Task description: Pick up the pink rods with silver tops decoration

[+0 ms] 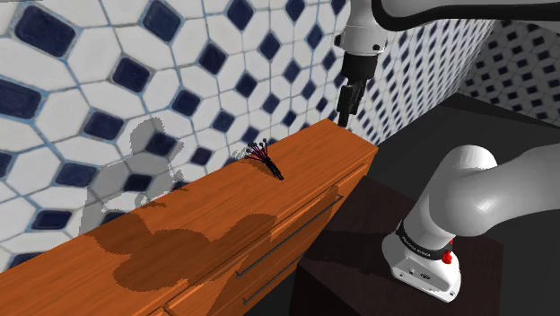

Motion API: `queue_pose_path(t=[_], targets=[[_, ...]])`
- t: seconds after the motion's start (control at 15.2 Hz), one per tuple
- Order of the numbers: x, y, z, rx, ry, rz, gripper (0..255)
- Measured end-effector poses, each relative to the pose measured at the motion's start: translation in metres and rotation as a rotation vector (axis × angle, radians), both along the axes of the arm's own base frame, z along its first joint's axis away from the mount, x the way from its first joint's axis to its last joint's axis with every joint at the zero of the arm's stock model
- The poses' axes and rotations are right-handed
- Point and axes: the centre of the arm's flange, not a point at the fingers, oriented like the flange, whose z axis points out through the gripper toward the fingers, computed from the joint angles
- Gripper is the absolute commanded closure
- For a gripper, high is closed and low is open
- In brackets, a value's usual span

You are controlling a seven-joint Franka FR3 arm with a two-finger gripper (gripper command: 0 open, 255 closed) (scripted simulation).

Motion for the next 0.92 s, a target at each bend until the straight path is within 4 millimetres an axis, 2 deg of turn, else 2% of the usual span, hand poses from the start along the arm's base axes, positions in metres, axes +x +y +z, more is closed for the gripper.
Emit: queue_pose_path(t=[0.13, 0.33, 0.92], targets=[[0.002, 0.000, -0.006, -0.002, -0.003, -0.001, 0], [0.018, 0.003, -0.030, -0.014, -0.027, -0.009, 0], [0.077, 0.003, -0.124, -0.056, -0.116, -0.034, 0]])
